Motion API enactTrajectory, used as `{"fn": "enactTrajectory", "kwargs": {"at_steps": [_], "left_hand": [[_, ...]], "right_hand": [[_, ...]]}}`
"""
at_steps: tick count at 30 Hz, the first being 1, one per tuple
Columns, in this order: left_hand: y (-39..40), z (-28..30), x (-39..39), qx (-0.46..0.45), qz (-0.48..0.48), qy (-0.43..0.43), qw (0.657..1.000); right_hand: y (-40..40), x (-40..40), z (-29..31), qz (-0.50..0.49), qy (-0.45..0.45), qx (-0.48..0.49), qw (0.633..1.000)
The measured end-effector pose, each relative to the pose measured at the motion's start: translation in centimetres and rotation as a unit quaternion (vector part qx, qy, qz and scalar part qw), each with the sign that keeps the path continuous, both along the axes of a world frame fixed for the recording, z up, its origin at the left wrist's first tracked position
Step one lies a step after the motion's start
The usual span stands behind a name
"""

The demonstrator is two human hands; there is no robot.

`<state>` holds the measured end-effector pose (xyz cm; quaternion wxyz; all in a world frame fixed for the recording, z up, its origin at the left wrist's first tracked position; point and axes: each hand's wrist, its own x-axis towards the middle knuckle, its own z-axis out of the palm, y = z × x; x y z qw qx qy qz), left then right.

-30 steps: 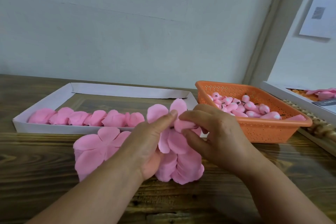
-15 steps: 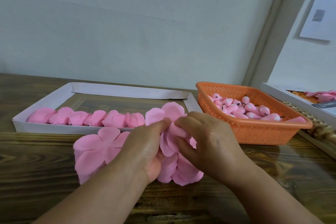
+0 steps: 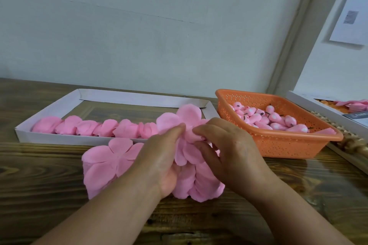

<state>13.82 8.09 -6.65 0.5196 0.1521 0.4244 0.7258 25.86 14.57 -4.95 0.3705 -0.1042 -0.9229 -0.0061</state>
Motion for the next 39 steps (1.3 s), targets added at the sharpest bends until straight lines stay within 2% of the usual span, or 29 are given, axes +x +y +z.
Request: {"fn": "enactTrajectory", "kwargs": {"at_steps": [3,9,12,17,22,27,30,34,39], "left_hand": [[0.2,0.1,-0.3,-0.017,0.002,-0.009,1.000],[0.4,-0.4,-0.5,-0.054,0.020,0.048,0.997],[0.4,-0.3,-0.3,-0.052,0.029,0.033,0.998],[0.4,0.0,-0.7,-0.035,-0.007,-0.029,0.999],[0.3,0.0,-0.5,-0.047,0.018,-0.014,0.999],[0.2,-0.3,0.4,-0.047,0.048,0.032,0.997],[0.2,-0.3,0.7,-0.044,0.054,0.067,0.995],[0.0,-0.1,0.6,-0.012,0.016,0.051,0.999],[0.0,0.2,0.2,0.003,0.009,0.032,0.999]], "right_hand": [[-0.1,0.0,-0.1,0.011,-0.027,0.007,1.000],[-0.2,0.0,-0.1,-0.002,-0.063,0.062,0.996],[-0.6,-0.1,0.0,-0.005,-0.087,0.102,0.991],[-0.9,0.0,0.1,-0.006,-0.109,0.132,0.985],[-0.9,-0.1,0.1,-0.005,-0.111,0.130,0.985],[-0.7,-0.2,-0.1,-0.026,-0.092,0.074,0.993],[-0.3,-0.2,0.0,-0.006,-0.086,-0.025,0.996],[0.6,0.4,0.0,0.010,-0.005,-0.149,0.989],[1.3,0.2,0.1,-0.003,0.075,-0.140,0.987]]}}
